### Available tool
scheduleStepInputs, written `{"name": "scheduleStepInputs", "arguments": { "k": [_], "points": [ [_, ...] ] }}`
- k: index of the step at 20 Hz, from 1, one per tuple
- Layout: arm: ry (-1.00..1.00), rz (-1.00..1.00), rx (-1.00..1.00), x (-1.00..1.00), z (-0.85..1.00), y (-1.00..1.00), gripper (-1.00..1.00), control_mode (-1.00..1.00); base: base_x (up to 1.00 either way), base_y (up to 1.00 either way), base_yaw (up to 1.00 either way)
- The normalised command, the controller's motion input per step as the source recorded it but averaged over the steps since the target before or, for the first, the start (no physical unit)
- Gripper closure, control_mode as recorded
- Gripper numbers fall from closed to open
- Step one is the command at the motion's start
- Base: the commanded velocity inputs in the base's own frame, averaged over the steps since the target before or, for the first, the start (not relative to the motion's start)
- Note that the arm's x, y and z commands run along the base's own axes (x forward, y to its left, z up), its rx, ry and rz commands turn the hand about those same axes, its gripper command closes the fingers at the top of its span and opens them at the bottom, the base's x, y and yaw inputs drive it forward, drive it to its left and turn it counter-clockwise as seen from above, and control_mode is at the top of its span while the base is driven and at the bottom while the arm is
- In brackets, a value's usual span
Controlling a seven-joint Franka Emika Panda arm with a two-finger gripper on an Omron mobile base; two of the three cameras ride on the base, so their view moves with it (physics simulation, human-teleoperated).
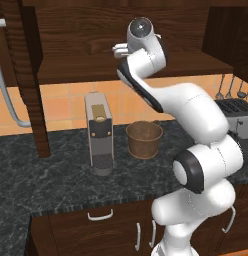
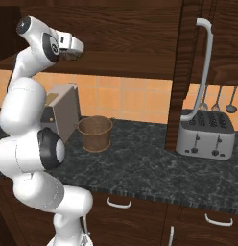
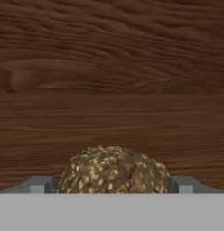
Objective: Open the cabinet, pick up the bread from the cabinet and place it in the basket. Then move the basket to the dining counter.
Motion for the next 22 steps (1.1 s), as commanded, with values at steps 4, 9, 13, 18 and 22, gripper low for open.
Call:
{"name": "scheduleStepInputs", "arguments": {
  "k": [4,9,13,18,22],
  "points": [
    [0.23,-0.06,0.02,-1.0,0.0,0.0,1.0,-1.0,0.0,0.0,0.0],
    [0.15,-0.04,0.0,-1.0,-0.05,0.0,1.0,-1.0,0.0,0.0,0.0],
    [-0.01,0.0,0.0,-1.0,-0.33,0.0,1.0,-1.0,0.0,0.0,0.0],
    [0.03,0.13,0.0,-0.99,-0.56,-0.06,1.0,-1.0,0.0,0.0,0.0],
    [0.12,0.38,0.08,-0.63,-0.93,-0.33,1.0,-1.0,0.0,0.0,0.0]
  ]
}}
